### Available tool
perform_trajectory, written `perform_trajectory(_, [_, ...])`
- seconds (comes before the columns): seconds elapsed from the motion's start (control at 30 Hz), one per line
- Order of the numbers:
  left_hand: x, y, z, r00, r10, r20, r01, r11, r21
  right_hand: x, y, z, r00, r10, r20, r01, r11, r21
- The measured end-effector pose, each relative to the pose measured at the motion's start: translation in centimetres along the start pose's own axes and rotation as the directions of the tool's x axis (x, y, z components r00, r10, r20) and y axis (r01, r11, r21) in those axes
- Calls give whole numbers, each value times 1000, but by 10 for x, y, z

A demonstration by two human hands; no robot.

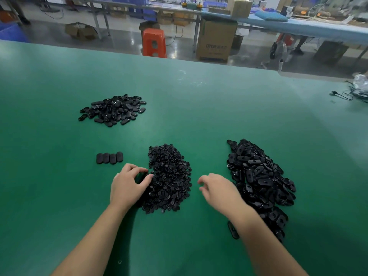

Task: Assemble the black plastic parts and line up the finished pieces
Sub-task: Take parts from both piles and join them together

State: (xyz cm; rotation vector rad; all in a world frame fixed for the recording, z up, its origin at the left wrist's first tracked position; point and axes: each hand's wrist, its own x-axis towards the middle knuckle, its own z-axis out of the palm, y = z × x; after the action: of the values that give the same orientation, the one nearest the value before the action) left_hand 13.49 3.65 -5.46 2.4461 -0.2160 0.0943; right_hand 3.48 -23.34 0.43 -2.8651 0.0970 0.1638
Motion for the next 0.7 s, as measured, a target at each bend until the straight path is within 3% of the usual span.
perform_trajectory(0.17, [1, 0, -1, 1000, 13, 17, -13, 1000, 1, 6, 38, -30, 983, 157, 99, -124, 952, -279])
perform_trajectory(0.27, [1, 0, -2, 1000, 15, 19, -16, 1000, 13, 11, 48, -34, 960, 196, 202, -107, 919, -380])
perform_trajectory(0.47, [0, 0, -2, 1000, 8, 2, -8, 1000, -3, 15, 52, -33, 962, 186, 198, -85, 898, -433])
perform_trajectory(0.7, [1, 3, -5, 1000, -12, -16, 10, 995, -102, 16, 59, -38, 956, 213, 203, -134, 929, -345])
